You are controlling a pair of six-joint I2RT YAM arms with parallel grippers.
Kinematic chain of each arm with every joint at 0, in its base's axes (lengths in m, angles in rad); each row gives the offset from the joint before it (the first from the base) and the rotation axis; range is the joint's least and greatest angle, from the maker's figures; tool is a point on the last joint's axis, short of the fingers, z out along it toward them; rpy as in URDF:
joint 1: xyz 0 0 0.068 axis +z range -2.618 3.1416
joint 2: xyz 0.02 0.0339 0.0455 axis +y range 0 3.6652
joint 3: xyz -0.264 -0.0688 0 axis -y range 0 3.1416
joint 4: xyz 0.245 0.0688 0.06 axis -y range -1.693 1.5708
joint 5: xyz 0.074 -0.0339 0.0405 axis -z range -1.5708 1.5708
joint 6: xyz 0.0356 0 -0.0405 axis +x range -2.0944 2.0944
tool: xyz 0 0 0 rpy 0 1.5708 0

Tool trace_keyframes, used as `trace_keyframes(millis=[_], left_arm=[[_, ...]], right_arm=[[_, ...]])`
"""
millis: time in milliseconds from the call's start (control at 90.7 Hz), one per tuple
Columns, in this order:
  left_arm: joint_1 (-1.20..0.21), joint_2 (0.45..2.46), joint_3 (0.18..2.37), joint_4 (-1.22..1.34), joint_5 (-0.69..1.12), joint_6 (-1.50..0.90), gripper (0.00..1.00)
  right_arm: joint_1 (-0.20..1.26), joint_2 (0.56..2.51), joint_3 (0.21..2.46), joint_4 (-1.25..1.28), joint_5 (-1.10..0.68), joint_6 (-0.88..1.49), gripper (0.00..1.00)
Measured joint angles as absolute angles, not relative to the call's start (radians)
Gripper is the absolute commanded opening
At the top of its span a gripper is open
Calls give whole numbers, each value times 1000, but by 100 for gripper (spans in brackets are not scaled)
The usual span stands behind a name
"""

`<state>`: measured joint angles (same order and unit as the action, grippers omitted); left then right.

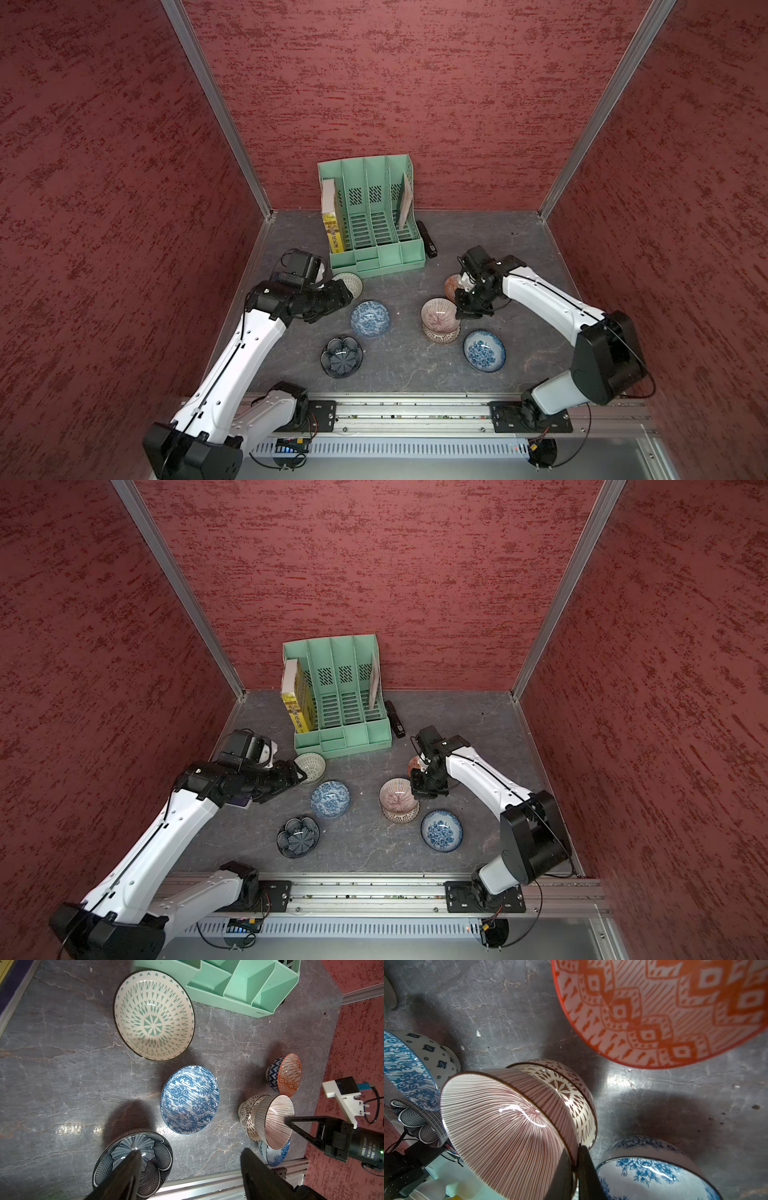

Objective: Stack the bowls
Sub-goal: Place the bowl on the bowl.

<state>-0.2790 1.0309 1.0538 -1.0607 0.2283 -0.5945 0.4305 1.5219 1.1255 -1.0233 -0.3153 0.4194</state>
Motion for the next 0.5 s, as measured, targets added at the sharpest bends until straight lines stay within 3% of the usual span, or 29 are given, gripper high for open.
trace_keyframes(millis=[496], left_arm=[[-265,1035,1052,-1069,222,-553,78]], right_arm=[[427,1491,1031,-902,-322,402,0]])
